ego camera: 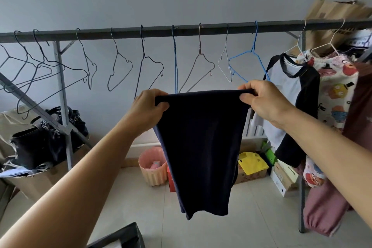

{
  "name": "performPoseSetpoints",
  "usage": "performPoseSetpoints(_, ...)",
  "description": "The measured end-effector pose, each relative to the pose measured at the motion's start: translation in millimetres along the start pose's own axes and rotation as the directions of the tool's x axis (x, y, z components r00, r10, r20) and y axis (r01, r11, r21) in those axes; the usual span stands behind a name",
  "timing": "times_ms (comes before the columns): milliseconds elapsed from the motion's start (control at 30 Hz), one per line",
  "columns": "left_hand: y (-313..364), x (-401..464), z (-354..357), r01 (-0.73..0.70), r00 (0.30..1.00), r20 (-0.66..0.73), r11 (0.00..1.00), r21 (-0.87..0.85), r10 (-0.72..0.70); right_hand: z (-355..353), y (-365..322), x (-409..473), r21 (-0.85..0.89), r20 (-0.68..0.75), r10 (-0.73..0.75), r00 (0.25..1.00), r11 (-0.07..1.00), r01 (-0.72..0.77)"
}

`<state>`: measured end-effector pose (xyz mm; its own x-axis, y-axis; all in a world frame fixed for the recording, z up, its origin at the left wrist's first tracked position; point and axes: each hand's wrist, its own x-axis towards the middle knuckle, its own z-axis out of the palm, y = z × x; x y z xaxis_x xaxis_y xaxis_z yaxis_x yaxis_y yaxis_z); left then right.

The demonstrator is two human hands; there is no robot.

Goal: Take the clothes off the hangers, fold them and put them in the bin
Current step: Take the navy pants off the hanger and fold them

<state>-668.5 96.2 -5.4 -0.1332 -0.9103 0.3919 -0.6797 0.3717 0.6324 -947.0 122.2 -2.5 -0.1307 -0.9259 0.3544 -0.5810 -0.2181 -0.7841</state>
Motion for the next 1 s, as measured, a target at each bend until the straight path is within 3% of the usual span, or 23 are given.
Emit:
performPoseSetpoints(200,-2.9,4.7,-3.3,-0.074,0.995,-0.044,0.969,0.235,0.086,3.3,4.6,11.4,-0.056,-0.107,-0.013,0.994,0.998,0.007)
performPoseSetpoints(300,5.2,6.3,-4.9,-0.102,0.994,0.049,0.992,0.076,0.098,3.9,5.7,21.5,-0.015,-0.184,0.034,0.982,0.999,-0.037)
performPoseSetpoints(367,16.4,4.2,-4.2,-0.07,0.991,0.104,0.994,-0.078,0.078,5.6,5.8,26.1,0.122,-0.185,0.095,0.978,0.99,-0.073)
performPoseSetpoints(467,33.0,2.6,3.3,-0.005,0.997,0.074,0.981,-0.194,0.019,13.6,10.5,22.2,0.347,-0.05,0.159,0.986,0.928,-0.132)
performPoseSetpoints(600,45.9,7.6,18.4,0.122,0.992,0.039,0.954,-0.273,-0.116,33.1,0.6,-15.7,0.342,0.159,0.177,0.971,0.913,-0.222)
performPoseSetpoints(700,53.0,8.2,29.4,0.218,0.976,0.053,0.912,-0.347,-0.213,48.8,-21.9,-49.2,0.376,0.45,0.08,0.889,0.886,-0.27)
performPoseSetpoints(767,59.0,4.4,33.2,0.265,0.964,0.078,0.88,-0.395,-0.255,61.5,-34.2,-61.9,0.35,0.514,0.032,0.857,0.904,-0.243)
performPoseSetpoints(900,71.5,-4.8,32.5,0.285,0.959,0.15,0.801,-0.526,-0.243,89.6,-41.1,-63.2,0.381,0.193,0.085,0.978,0.912,-0.154)
performPoseSetpoints(1000,69.3,-13.2,25.9,0.249,0.966,0.213,0.74,-0.624,-0.146,91.7,-40.1,-53.5,0.421,0.055,0.251,0.966,0.872,-0.25)
